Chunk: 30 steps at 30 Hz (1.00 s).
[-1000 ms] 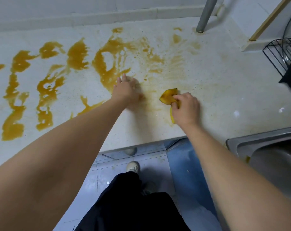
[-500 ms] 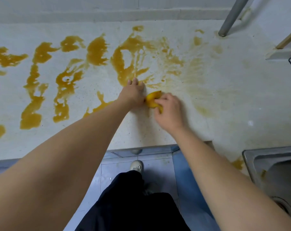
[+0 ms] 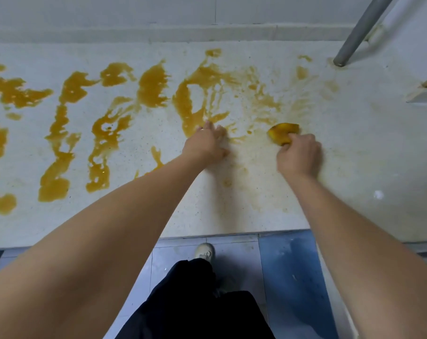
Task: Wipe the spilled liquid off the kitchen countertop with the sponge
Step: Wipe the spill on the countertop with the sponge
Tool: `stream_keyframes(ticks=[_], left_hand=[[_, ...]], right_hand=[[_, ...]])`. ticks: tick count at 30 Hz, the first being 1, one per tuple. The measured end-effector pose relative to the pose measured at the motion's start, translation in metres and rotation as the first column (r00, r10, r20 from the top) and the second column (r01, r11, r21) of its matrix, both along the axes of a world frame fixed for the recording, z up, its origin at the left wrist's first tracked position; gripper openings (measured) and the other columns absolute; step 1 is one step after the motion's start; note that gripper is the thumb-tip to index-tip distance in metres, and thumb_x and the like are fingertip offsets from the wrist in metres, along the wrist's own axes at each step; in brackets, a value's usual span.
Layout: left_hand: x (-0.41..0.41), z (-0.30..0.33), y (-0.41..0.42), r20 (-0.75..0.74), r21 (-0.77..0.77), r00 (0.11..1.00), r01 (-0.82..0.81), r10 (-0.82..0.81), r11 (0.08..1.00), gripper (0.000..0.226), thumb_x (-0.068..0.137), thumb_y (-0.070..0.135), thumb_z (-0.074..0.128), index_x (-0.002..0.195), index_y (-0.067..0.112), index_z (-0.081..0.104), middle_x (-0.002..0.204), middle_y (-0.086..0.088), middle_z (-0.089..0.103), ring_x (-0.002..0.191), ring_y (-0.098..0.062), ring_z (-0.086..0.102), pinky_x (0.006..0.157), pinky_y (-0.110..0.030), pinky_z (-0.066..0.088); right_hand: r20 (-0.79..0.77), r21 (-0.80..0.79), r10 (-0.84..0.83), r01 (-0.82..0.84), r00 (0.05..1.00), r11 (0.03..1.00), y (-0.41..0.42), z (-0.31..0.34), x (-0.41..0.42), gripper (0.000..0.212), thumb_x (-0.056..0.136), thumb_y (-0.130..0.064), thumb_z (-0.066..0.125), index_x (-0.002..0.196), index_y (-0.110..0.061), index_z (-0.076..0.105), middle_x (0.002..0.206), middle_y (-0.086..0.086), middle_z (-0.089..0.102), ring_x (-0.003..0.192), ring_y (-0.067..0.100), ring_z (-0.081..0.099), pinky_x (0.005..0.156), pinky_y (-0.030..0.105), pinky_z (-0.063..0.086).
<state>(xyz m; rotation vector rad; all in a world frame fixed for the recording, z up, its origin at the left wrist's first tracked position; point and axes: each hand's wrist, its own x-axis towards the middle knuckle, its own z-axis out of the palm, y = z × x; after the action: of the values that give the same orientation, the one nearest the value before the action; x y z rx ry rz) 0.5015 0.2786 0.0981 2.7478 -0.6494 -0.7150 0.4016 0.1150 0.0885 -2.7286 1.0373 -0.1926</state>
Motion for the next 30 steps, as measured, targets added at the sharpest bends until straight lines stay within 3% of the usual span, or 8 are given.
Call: stream_keyframes(ticks=[2, 6, 11, 15, 20, 24, 29, 30], left_hand=[[0.013, 0.002, -0.008, 0.005, -0.013, 1.000, -0.025, 0.025, 1.000, 0.067, 0.094, 0.034, 0.054, 0.150, 0.023, 0.019, 0.160, -0.006, -0.002, 0.146, -0.029, 0.003, 0.113, -0.045, 0.027], [0.040, 0.005, -0.028, 0.061, 0.017, 0.998, -0.007, 0.006, 1.000, 0.067, 0.095, 0.021, 0.049, 0.151, 0.021, 0.013, 0.159, -0.008, -0.003, 0.146, -0.030, -0.002, 0.116, -0.039, 0.017], [0.070, 0.002, -0.039, 0.037, 0.041, 0.999, -0.008, 0.007, 0.999, 0.073, 0.092, 0.037, 0.053, 0.152, 0.025, 0.013, 0.159, -0.007, -0.007, 0.146, -0.031, -0.007, 0.118, -0.045, 0.010], [0.080, -0.001, -0.044, 0.006, 0.070, 1.000, -0.017, 0.016, 0.997, 0.088, 0.083, 0.057, 0.059, 0.151, 0.027, 0.012, 0.159, -0.008, -0.009, 0.145, -0.032, -0.009, 0.117, -0.048, 0.004], [0.085, -0.003, -0.042, -0.001, 0.062, 1.000, -0.002, 0.002, 0.998, 0.092, 0.080, 0.059, 0.061, 0.151, 0.029, 0.011, 0.159, -0.008, -0.011, 0.145, -0.031, -0.011, 0.118, -0.047, 0.003], [0.084, -0.002, -0.044, -0.004, 0.070, 1.000, -0.007, 0.008, 0.998, 0.090, 0.082, 0.055, 0.062, 0.151, 0.029, 0.011, 0.159, -0.008, -0.011, 0.145, -0.031, -0.010, 0.118, -0.047, 0.005], [0.083, -0.002, -0.042, -0.012, 0.056, 1.000, 0.001, -0.001, 0.998, 0.092, 0.081, 0.058, 0.061, 0.152, 0.029, 0.011, 0.159, -0.007, -0.011, 0.145, -0.031, -0.012, 0.118, -0.047, 0.002], [0.083, -0.002, -0.043, -0.013, 0.052, 1.000, -0.005, 0.005, 0.999, 0.092, 0.081, 0.058, 0.062, 0.151, 0.029, 0.011, 0.159, -0.007, -0.011, 0.145, -0.030, -0.012, 0.118, -0.047, 0.001]], right_hand=[[-0.027, 0.019, -0.003, 0.004, 1.000, 1.000, 0.005, 0.000, 0.010, 0.025, 0.085, -0.016, 0.048, 0.104, -0.007, 0.062, 0.119, 0.019, 0.051, 0.108, 0.037, 0.046, 0.094, 0.042, 0.039], [0.015, 0.040, 0.372, -0.373, 0.928, 0.927, 0.027, -0.010, 0.018, 0.039, 0.085, -0.015, 0.049, 0.123, -0.015, 0.057, 0.127, 0.010, 0.050, 0.112, 0.032, 0.044, 0.096, 0.037, 0.034], [0.000, 0.057, -0.041, 0.041, 0.999, 0.998, -0.020, -0.004, 0.041, 0.032, 0.086, -0.011, 0.046, 0.116, -0.012, 0.059, 0.125, 0.016, 0.049, 0.114, 0.035, 0.042, 0.099, 0.041, 0.033], [-0.023, 0.004, 0.280, -0.280, 0.960, 0.960, 0.003, -0.013, 0.052, 0.040, 0.088, -0.017, 0.046, 0.127, -0.019, 0.053, 0.131, 0.007, 0.045, 0.117, 0.029, 0.040, 0.101, 0.038, 0.029], [0.010, 0.052, -0.015, 0.014, 1.000, 0.999, -0.026, -0.002, 0.072, 0.032, 0.088, -0.016, 0.047, 0.119, -0.014, 0.058, 0.126, 0.013, 0.050, 0.116, 0.032, 0.043, 0.101, 0.040, 0.032], [0.004, 0.058, 0.394, -0.394, 0.919, 0.917, 0.020, -0.009, 0.075, 0.039, 0.088, -0.018, 0.047, 0.126, -0.019, 0.054, 0.130, 0.006, 0.046, 0.116, 0.027, 0.041, 0.098, 0.034, 0.030], [0.040, 0.046, -0.062, 0.060, 0.997, 0.997, -0.029, -0.005, 0.077, 0.026, 0.087, -0.015, 0.049, 0.111, -0.012, 0.060, 0.123, 0.012, 0.049, 0.113, 0.031, 0.043, 0.100, 0.039, 0.036], [0.034, 0.054, -0.049, 0.047, 0.998, 0.997, -0.025, -0.006, 0.079, 0.026, 0.087, -0.015, 0.049, 0.110, -0.011, 0.060, 0.124, 0.013, 0.048, 0.114, 0.031, 0.043, 0.101, 0.039, 0.036]])
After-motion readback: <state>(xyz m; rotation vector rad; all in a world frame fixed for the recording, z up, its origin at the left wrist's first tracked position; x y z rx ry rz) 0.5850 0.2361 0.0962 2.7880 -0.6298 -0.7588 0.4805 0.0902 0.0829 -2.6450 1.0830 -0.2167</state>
